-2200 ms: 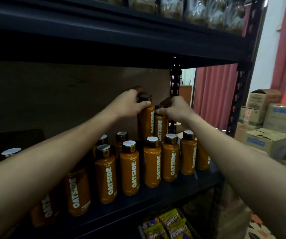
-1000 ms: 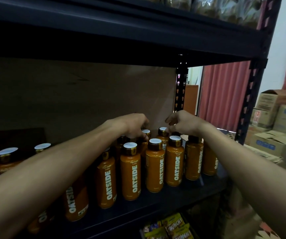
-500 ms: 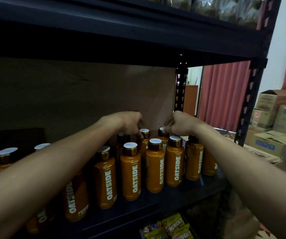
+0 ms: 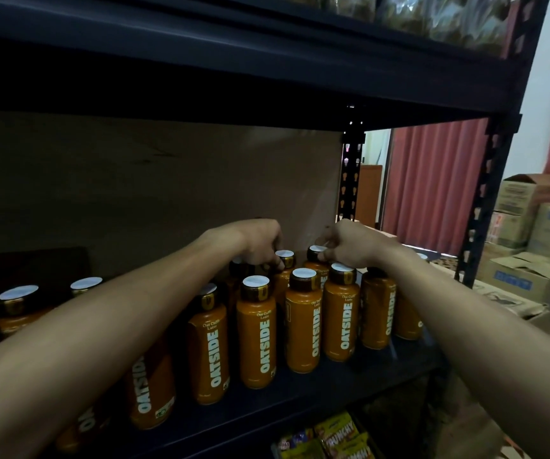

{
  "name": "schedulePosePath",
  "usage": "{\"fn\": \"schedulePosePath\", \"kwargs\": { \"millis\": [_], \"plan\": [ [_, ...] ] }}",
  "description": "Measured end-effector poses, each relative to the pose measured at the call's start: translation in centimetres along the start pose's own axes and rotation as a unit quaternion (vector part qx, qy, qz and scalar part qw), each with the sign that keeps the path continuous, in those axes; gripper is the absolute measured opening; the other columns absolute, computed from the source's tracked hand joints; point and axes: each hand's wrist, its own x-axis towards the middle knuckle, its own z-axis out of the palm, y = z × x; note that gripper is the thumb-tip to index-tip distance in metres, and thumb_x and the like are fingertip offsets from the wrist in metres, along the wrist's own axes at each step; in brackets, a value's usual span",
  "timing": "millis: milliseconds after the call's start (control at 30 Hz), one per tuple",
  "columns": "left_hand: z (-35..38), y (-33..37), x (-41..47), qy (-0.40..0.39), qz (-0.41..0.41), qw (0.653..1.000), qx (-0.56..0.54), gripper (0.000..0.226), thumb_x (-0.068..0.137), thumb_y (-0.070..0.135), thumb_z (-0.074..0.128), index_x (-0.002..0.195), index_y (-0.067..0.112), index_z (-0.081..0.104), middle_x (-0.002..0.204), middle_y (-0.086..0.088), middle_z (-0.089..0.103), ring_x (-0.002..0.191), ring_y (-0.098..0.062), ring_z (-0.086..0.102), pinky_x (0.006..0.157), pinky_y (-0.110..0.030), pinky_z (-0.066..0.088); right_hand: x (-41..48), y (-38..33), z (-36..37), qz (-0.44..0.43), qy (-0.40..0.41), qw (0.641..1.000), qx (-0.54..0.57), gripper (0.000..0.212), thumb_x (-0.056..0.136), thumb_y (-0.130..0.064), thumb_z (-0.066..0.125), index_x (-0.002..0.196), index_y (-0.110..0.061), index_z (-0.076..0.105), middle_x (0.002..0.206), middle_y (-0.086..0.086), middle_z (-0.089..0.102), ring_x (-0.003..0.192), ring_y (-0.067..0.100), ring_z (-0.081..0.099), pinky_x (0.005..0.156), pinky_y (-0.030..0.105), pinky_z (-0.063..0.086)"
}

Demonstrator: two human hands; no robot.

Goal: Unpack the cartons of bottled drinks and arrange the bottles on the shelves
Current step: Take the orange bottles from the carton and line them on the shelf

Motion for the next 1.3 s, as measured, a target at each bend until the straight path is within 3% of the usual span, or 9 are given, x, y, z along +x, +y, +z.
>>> {"fn": "schedulePosePath", "kwargs": {
  "millis": [233, 467, 633, 833, 967, 1133, 1300],
  "plan": [
    [0.2, 0.0, -0.4, -0.001, 0.009, 1.000, -0.014, 0.029, 0.091, 0.031, 0.068, 0.118, 0.020, 0.065, 0.103, 0.003, 0.071, 0.096, -0.013, 0.065, 0.091, -0.040, 0.054, -0.3, 0.1, -0.3, -0.014, -0.016, 1.000, 0.009, 0.035, 0.095, -0.022, 0.068, 0.130, -0.022, 0.067, 0.125, 0.002, 0.070, 0.111, 0.018, 0.064, 0.098, 0.038, 0.053],
    [-1.4, -0.2, -1.6, -0.032, -0.034, 0.999, 0.005, 0.051, 0.096, 0.033, 0.061, 0.143, 0.018, 0.047, 0.138, -0.002, 0.056, 0.123, -0.021, 0.054, 0.104, -0.038, 0.045, -0.5, -0.3, -0.2, -0.032, 0.008, 0.999, 0.005, 0.048, 0.096, -0.024, 0.068, 0.142, -0.022, 0.056, 0.138, 0.006, 0.062, 0.124, 0.022, 0.059, 0.093, 0.029, 0.047],
    [-2.9, -2.5, -2.6, -0.054, -0.067, 0.996, 0.001, 0.044, 0.101, 0.041, 0.048, 0.141, 0.021, 0.049, 0.131, -0.003, 0.058, 0.118, -0.019, 0.052, 0.105, -0.037, 0.038, -0.4, -2.7, 0.0, -0.093, 0.056, 0.994, -0.020, 0.044, 0.094, -0.028, 0.070, 0.136, -0.018, 0.062, 0.136, 0.006, 0.063, 0.122, 0.021, 0.061, 0.098, 0.035, 0.052],
    [-2.7, -4.0, -3.5, -0.091, -0.054, 0.994, -0.007, 0.057, 0.087, 0.043, 0.069, 0.137, 0.024, 0.051, 0.135, 0.003, 0.055, 0.124, -0.019, 0.050, 0.108, -0.040, 0.040, -0.2, -5.4, 1.3, -0.104, -0.013, 0.993, -0.052, 0.031, 0.095, -0.032, 0.068, 0.124, -0.022, 0.069, 0.125, -0.001, 0.067, 0.115, 0.018, 0.062, 0.090, 0.032, 0.050],
    [-1.9, -4.1, -3.1, -0.080, -0.038, 0.996, 0.018, 0.046, 0.085, 0.031, 0.075, 0.128, 0.025, 0.060, 0.125, 0.004, 0.063, 0.116, -0.016, 0.057, 0.105, -0.043, 0.045, -0.2, -6.1, 2.1, -0.101, -0.008, 0.992, -0.069, 0.033, 0.093, -0.030, 0.072, 0.124, -0.021, 0.069, 0.124, 0.002, 0.067, 0.116, 0.021, 0.061, 0.089, 0.034, 0.050],
    [-1.4, -4.1, -2.8, -0.050, -0.041, 0.998, 0.018, 0.040, 0.084, 0.037, 0.074, 0.121, 0.024, 0.063, 0.114, 0.004, 0.067, 0.107, -0.015, 0.061, 0.097, -0.039, 0.050, -0.2, -6.0, 2.1, -0.100, -0.006, 0.993, -0.069, 0.024, 0.092, -0.030, 0.073, 0.115, -0.022, 0.072, 0.119, 0.001, 0.068, 0.112, 0.019, 0.061, 0.082, 0.031, 0.046],
    [-1.3, -3.8, -2.9, -0.036, -0.039, 0.998, 0.026, 0.039, 0.087, 0.038, 0.071, 0.120, 0.018, 0.064, 0.112, 0.001, 0.069, 0.103, -0.015, 0.063, 0.093, -0.036, 0.051, -0.2, -6.0, 2.2, -0.095, -0.004, 0.993, -0.063, 0.032, 0.092, -0.030, 0.073, 0.123, -0.021, 0.069, 0.123, 0.003, 0.068, 0.115, 0.020, 0.061, 0.093, 0.039, 0.053]
  ]
}}
